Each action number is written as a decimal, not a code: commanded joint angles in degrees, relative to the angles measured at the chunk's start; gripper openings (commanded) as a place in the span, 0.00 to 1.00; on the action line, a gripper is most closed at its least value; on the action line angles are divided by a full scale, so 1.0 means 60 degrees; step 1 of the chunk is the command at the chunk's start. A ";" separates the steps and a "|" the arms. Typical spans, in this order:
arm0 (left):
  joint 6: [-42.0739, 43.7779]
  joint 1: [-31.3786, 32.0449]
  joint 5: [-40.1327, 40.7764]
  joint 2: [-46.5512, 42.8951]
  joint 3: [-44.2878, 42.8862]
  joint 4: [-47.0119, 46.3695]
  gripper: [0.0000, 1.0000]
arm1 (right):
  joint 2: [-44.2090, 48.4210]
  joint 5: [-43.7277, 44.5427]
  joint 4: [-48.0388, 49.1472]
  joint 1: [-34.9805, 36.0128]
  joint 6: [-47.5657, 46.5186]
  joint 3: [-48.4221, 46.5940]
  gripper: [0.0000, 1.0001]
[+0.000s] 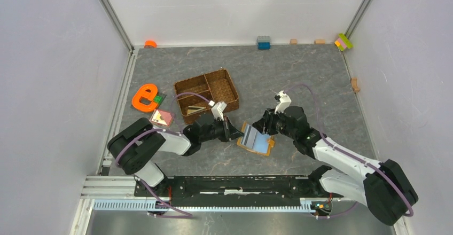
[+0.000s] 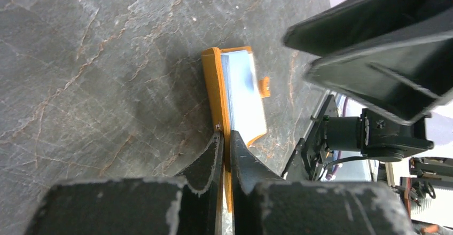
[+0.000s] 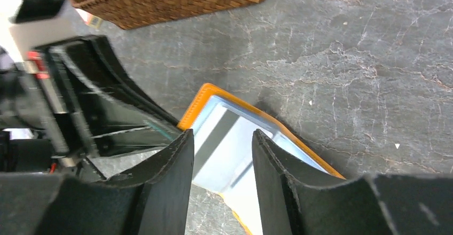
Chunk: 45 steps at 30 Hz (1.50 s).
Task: Take the credit cards out of the card holder
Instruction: Remove the credit card from the card holder.
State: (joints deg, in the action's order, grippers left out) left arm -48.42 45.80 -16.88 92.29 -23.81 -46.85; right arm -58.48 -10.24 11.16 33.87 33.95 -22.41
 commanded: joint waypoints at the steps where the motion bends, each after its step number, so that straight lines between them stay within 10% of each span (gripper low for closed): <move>1: 0.0609 -0.0046 0.0157 -0.0979 -0.0004 0.0361 0.11 | -0.0627 0.1032 -0.0578 0.0334 -0.0084 -0.0723 0.47; 9: -0.0140 0.0126 0.1250 -0.0989 0.1578 -0.2159 0.11 | -0.0301 0.2792 -0.1562 0.0376 -0.0691 -0.1247 0.41; 29: 0.0209 0.0197 0.1385 0.1580 -0.0057 -0.4585 0.11 | 0.1599 0.4907 -0.2146 0.0843 -0.0286 -0.0440 0.50; 45: 0.0936 -0.0890 0.0948 0.2494 -0.2452 -0.2420 0.08 | 0.0653 0.5117 -0.0242 0.0845 -0.3352 -0.1147 0.60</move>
State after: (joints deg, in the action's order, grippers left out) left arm -46.46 42.59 -9.06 106.52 -36.05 -62.28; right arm -55.11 17.28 7.05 38.89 18.24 -26.96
